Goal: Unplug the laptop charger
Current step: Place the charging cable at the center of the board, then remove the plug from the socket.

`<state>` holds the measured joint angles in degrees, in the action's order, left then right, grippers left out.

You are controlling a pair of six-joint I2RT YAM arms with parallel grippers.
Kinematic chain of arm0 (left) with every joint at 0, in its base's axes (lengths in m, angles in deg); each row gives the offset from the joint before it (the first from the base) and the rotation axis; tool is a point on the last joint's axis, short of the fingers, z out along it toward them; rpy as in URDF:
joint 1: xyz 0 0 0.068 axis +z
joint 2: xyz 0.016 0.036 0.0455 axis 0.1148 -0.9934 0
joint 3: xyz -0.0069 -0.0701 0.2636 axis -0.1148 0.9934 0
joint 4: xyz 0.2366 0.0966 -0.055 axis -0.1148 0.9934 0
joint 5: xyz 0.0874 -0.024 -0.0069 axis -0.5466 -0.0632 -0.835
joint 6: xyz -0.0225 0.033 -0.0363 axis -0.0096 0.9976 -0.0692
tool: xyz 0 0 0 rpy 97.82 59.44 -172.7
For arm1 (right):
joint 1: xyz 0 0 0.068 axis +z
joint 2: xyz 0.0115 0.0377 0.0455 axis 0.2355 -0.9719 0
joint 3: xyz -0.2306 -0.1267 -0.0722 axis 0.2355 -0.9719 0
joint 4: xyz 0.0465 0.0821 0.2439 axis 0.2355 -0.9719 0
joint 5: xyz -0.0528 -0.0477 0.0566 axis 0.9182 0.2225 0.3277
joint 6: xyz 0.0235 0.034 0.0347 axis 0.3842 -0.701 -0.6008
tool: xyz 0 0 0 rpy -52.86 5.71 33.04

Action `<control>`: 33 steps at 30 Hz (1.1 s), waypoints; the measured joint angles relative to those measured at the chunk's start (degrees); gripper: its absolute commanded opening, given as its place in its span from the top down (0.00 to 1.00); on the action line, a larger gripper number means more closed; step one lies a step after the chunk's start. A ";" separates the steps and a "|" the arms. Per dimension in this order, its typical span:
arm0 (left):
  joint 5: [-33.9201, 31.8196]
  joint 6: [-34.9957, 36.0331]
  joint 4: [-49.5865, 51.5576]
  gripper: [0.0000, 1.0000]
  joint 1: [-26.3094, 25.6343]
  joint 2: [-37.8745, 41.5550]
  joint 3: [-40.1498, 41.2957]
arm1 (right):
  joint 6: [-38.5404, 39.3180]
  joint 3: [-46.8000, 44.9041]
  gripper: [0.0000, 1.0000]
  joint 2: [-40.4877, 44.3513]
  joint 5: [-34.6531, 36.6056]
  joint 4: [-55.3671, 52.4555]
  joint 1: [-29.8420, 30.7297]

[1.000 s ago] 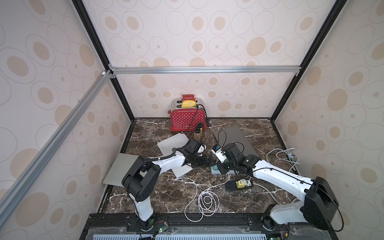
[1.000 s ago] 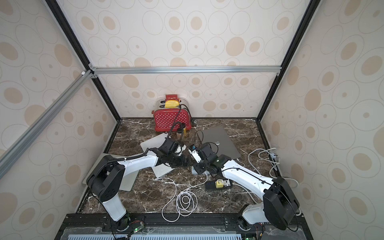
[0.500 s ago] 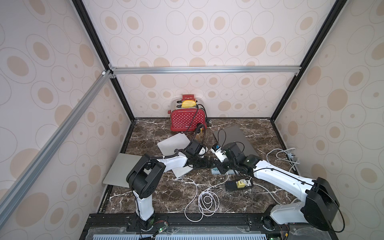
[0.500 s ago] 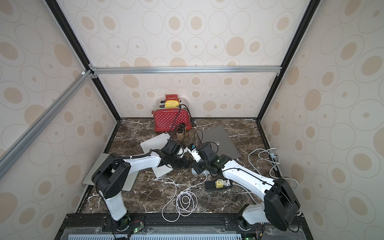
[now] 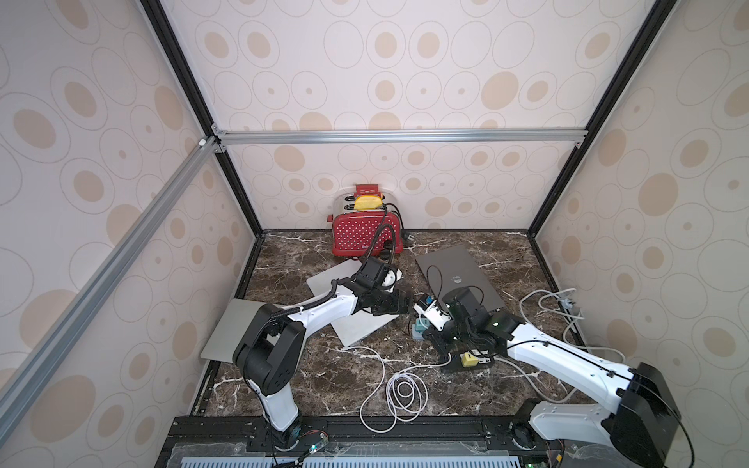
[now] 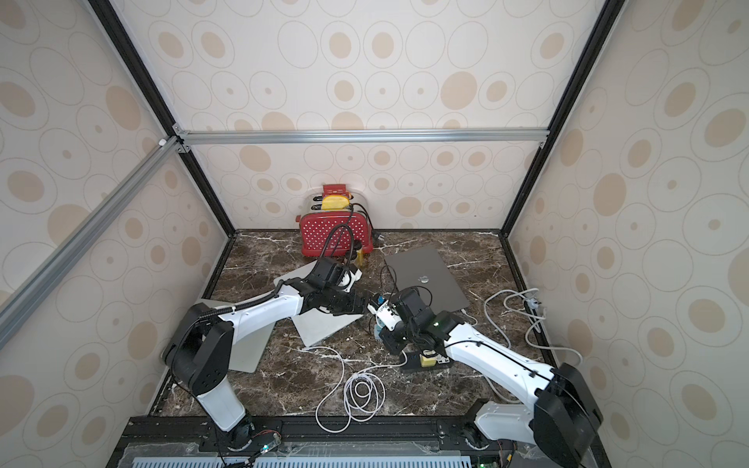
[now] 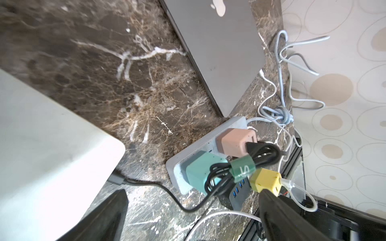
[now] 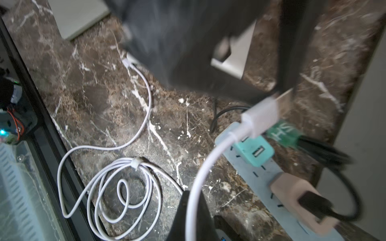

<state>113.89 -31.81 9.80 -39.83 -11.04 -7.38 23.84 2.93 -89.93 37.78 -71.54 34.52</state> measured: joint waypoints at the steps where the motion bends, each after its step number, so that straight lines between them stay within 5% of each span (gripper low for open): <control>1: 0.46 0.33 0.96 0.01 1.16 1.29 0.15 | 0.39 0.00 1.00 -1.79 -0.85 0.68 0.33; 6: -0.20 3.78 7.80 0.01 7.43 9.25 0.20 | 1.99 2.45 0.99 -10.05 -5.40 1.33 1.66; 9: -1.09 5.53 11.76 0.01 9.79 13.62 0.04 | 1.97 3.69 0.90 -12.52 -8.37 2.71 2.60; 15: -1.55 6.62 15.32 0.01 12.66 19.30 1.29 | -0.20 4.55 0.41 -13.68 -11.32 4.22 3.21; 20: -1.81 6.88 16.35 0.01 12.39 19.56 2.69 | -1.57 5.29 0.31 -13.07 -9.53 2.21 3.19; 23: -3.65 6.43 16.37 0.01 9.46 19.82 3.28 | -3.02 5.88 0.26 -8.35 -6.40 -0.66 2.10; 27: -8.11 3.76 14.56 0.01 -1.38 18.73 3.19 | -4.57 7.28 0.21 4.31 0.44 -4.74 -2.23; 33: -17.00 0.70 14.78 0.03 -13.84 4.98 -3.93 | -4.74 7.37 0.23 10.84 11.78 -10.54 -7.43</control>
<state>96.88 -31.11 24.58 -53.66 -6.06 -11.31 19.10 10.30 -79.08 49.56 -82.08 27.09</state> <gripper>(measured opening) 0.975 0.780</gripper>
